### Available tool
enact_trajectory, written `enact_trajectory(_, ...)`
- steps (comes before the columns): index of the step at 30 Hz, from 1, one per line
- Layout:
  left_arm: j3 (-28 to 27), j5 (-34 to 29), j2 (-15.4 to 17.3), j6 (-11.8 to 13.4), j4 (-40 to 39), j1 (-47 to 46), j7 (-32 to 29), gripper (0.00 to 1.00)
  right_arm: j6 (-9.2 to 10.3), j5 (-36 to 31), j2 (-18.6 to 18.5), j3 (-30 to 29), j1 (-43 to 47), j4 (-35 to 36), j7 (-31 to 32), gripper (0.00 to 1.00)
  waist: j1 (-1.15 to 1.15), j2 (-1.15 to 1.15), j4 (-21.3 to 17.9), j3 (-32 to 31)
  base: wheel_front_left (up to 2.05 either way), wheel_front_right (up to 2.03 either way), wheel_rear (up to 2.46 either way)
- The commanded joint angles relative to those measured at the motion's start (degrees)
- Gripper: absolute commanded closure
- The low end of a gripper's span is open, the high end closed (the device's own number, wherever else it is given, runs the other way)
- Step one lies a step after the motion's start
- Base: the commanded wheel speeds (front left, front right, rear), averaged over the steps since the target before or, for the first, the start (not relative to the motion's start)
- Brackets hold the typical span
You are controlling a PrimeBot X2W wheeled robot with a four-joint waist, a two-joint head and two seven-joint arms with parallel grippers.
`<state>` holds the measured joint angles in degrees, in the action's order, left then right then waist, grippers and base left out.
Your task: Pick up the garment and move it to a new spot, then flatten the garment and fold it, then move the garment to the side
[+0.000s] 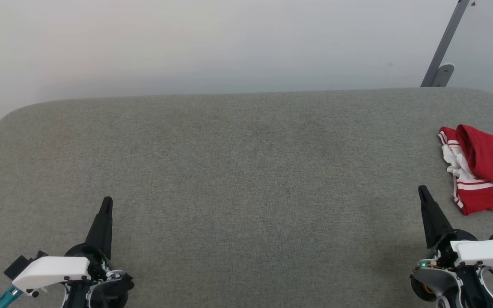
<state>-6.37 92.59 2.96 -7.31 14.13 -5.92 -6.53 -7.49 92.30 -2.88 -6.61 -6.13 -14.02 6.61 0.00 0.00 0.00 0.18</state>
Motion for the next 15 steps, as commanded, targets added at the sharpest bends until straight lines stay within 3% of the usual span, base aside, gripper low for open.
enact_trajectory(1,-0.2,-0.2,-0.1,-0.3,0.0,-0.7,-0.1,1.0,0.0,0.1,0.1,-0.1,-0.2,0.0,0.1,1.0,0.0,0.0,0.0,0.0,0.0,0.0,0.0)
enact_trajectory(15,-0.2,-0.3,-0.1,-0.3,0.0,-0.7,-0.1,1.0,0.0,0.1,0.1,-0.1,-0.2,0.0,0.1,1.0,0.0,0.0,0.0,0.0,0.0,0.0,0.0)
